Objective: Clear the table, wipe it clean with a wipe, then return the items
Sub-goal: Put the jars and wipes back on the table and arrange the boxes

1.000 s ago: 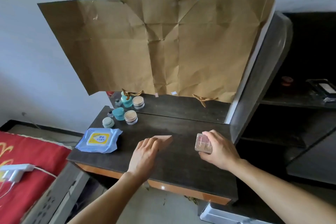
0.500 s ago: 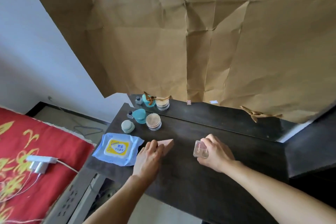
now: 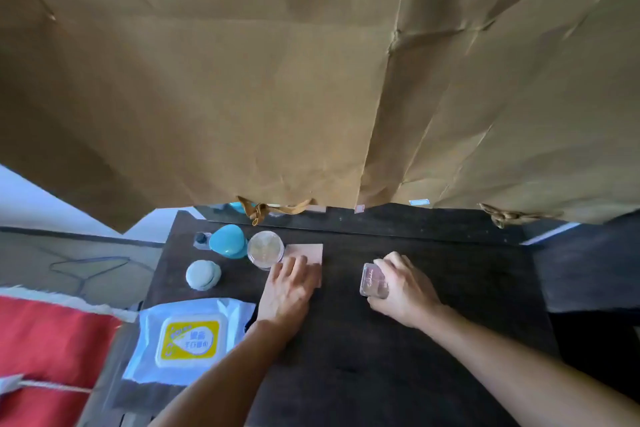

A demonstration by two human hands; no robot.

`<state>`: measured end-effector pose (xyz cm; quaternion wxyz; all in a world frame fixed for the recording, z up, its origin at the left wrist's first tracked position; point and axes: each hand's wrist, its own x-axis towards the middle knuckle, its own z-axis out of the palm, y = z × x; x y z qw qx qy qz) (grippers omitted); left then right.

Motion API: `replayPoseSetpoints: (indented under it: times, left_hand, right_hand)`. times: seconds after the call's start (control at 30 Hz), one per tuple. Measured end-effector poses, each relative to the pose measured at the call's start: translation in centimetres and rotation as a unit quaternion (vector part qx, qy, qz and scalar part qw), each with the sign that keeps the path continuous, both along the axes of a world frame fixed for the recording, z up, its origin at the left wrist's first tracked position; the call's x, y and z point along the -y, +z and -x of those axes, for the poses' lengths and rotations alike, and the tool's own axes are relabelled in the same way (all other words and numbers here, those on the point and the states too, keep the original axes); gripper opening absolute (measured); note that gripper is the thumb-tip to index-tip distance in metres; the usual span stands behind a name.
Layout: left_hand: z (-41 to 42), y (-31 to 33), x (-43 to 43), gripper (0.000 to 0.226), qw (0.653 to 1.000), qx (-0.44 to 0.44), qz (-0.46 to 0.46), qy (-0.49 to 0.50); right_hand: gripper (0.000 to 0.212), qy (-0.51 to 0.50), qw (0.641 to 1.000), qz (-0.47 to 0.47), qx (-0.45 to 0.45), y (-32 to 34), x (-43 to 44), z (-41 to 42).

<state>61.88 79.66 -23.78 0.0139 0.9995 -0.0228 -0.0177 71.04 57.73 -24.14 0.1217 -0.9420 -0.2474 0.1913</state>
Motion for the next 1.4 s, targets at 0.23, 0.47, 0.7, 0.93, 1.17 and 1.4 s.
replayPoseSetpoints:
  times: [0.23,0.47,0.7,0.93,1.17,1.4]
  left_hand:
    - [-1.4,-3.4,-2.8,0.048,0.992,0.014,0.05,-0.113]
    - [-2.5,-4.3,-3.5,0.055,0.987,-0.007,0.077,-0.138]
    - [-2.7,-4.3,-3.8,0.049,0.987,-0.031,0.056,-0.149]
    - [-1.5,-1.4,-1.8,0.025,0.989,-0.018,0.048,-0.137]
    - [-0.7,3.0,7.2,0.021,0.983,0.016,0.061,-0.171]
    - [1.5,6.9,21.7,0.011,0.963,0.098,0.113,-0.223]
  right_hand:
    - [0.058,-0.034,0.999,0.025,0.016,-1.1,-4.0,-2.0]
    - [0.067,-0.028,0.999,0.036,0.0,-2.9,-7.4,-3.0]
    - [0.078,-0.038,0.999,0.038,-0.012,-2.8,-7.9,-2.7]
    - [0.052,-0.095,0.995,0.018,0.027,-0.5,-2.1,0.1]
    - [0.039,-0.144,0.988,-0.019,0.061,3.4,8.8,4.3]
    - [0.038,-0.176,0.974,-0.044,0.138,8.0,22.1,9.5]
